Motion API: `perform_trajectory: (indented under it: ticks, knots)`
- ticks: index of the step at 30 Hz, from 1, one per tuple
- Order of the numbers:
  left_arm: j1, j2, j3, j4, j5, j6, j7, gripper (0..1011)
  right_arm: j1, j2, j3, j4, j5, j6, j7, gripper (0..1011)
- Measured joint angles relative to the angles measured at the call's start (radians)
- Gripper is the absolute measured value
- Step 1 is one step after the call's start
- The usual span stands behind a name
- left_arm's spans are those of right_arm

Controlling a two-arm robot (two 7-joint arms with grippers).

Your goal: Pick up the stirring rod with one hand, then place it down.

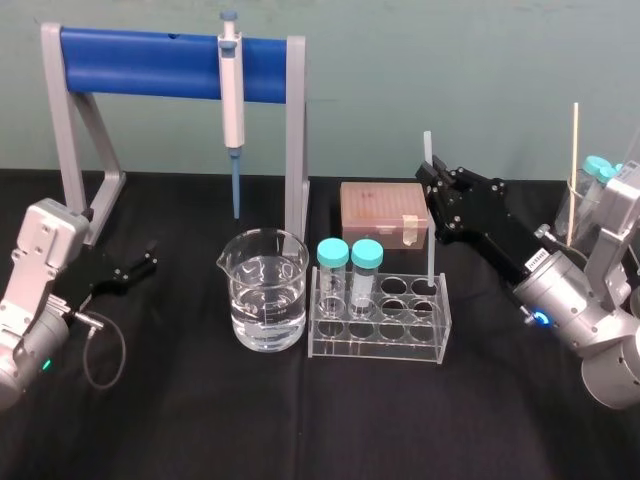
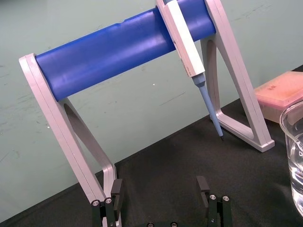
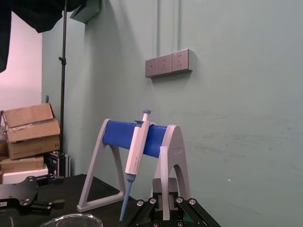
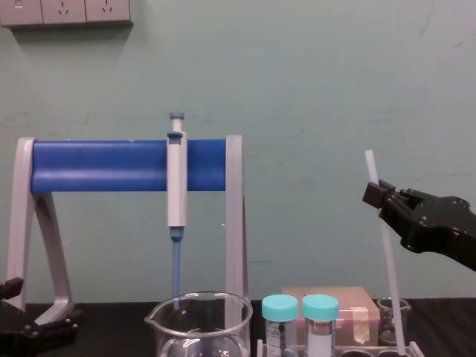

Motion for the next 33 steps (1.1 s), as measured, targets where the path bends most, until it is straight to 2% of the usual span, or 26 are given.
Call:
perform_trajectory:
  ticks: [11, 18, 33]
  knots:
    - [0.0, 0.0, 0.0, 0.0, 0.0, 0.0, 0.0, 1000, 0.016, -0.008, -0.011, 0.039, 0.016, 0.01, 0.019, 69]
    - [0.0, 0.0, 0.0, 0.0, 0.0, 0.0, 0.0, 1001, 0.025, -0.013, -0.019, 0.072, 0.032, 0.035, 0.03, 70]
    - [0.0, 0.0, 0.0, 0.0, 0.0, 0.0, 0.0, 1000, 0.038, -0.015, -0.034, 0.123, 0.03, 0.055, 0.033, 69]
